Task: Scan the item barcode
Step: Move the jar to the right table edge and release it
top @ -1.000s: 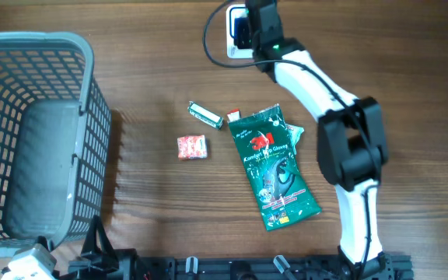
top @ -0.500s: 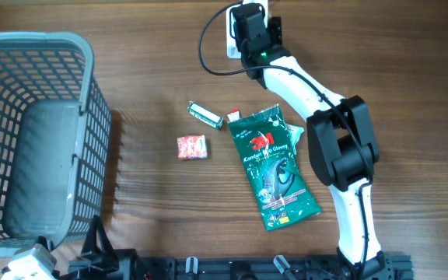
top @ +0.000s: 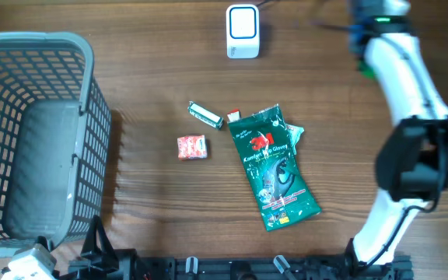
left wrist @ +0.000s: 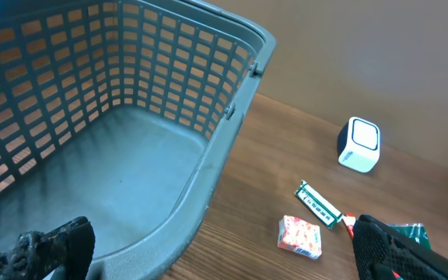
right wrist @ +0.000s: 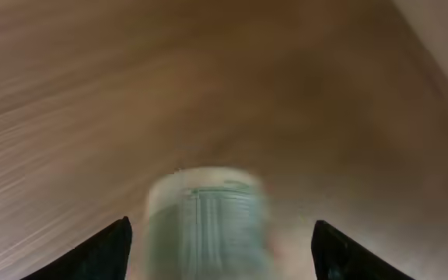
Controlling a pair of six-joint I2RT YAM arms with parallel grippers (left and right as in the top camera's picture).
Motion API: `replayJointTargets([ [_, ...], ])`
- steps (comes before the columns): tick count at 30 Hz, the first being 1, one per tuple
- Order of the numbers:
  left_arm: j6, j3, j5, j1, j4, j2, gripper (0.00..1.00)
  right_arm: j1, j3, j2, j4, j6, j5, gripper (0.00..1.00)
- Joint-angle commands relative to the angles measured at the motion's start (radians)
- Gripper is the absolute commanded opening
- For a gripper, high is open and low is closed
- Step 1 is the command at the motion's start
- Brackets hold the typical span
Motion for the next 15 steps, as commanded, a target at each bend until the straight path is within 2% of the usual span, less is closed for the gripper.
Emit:
replayJointTargets([
  [1, -0.001, 0.001, 0.008, -0.005, 0.001, -0.008, 1.0, -0.217, 0.011, -0.007, -0.006, 0.133, -0.175, 0.75],
  [6, -0.001, 0.001, 0.008, -0.005, 0.001, -0.008, 1.0, -0.47, 0.011, 0.006, -0.016, 0.161, -0.386, 0.75],
  [8, -0.001, 0.001, 0.008, -0.005, 0.001, -0.008, 1.0, -0.552, 0.011, 0.02, -0.037, 0.188, -0.476, 0.7],
  [12, -0.001, 0.001, 0.008, -0.005, 0.001, -0.008, 1.0, -0.613, 0.011, 0.027, -0.053, 0.175, -0.55, 0.68],
  [15, -0.001, 0.001, 0.008, -0.005, 0.001, -0.008, 1.0, -0.605, 0.011, 0.027, -0.085, 0.185, -0.536, 0.73],
])
